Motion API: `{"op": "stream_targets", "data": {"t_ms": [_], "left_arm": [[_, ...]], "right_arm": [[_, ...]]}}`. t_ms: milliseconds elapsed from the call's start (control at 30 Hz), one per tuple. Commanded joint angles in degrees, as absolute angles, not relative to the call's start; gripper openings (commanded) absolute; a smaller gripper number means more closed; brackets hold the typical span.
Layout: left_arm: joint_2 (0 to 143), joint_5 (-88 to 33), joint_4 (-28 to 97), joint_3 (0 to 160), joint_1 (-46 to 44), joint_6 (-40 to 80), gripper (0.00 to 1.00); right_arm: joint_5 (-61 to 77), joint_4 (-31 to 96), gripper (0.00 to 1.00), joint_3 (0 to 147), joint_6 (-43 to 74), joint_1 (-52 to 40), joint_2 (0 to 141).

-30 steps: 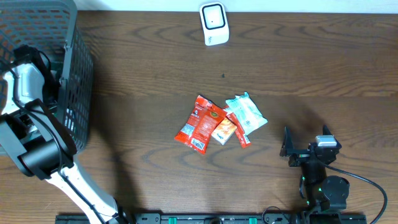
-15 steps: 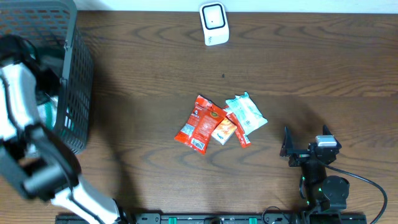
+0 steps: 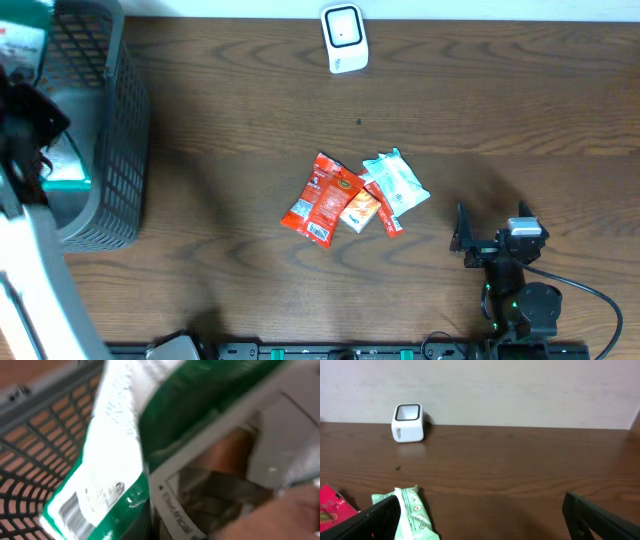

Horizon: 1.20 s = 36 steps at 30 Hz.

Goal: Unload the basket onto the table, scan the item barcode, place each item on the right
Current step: 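Grasp the green-and-white packet in the basket with the left gripper, then lift the green 3M gloves pack out and carry it left of the items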

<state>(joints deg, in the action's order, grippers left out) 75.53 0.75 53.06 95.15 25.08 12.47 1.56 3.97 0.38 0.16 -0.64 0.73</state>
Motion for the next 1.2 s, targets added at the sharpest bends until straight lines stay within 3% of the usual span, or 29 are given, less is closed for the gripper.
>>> {"op": "stream_targets", "data": {"t_ms": [0,267,600,767,1167], "left_arm": [[66.4,0.5,52.8,95.5,21.1,13.9,0.07],[50.9,0.4,54.7,95.5,13.2,15.6,0.07],[50.0,-5.5,70.2,88.1,7.3,21.1,0.07],[50.2,-7.1,66.0,75.0,4.1,25.2,0.07],[57.7,-4.9,40.8,46.3,-10.9,34.5,0.07]], "right_arm": [[1.8,4.1,0.99,0.3,-0.4,0.0,0.6],[1.8,4.1,0.99,0.3,-0.4,0.0,0.6],[1.8,4.1,0.99,0.3,-0.4,0.0,0.6],[1.8,4.1,0.99,0.3,-0.4,0.0,0.7],[1.8,4.1,0.99,0.3,-0.4,0.0,0.7]]}}
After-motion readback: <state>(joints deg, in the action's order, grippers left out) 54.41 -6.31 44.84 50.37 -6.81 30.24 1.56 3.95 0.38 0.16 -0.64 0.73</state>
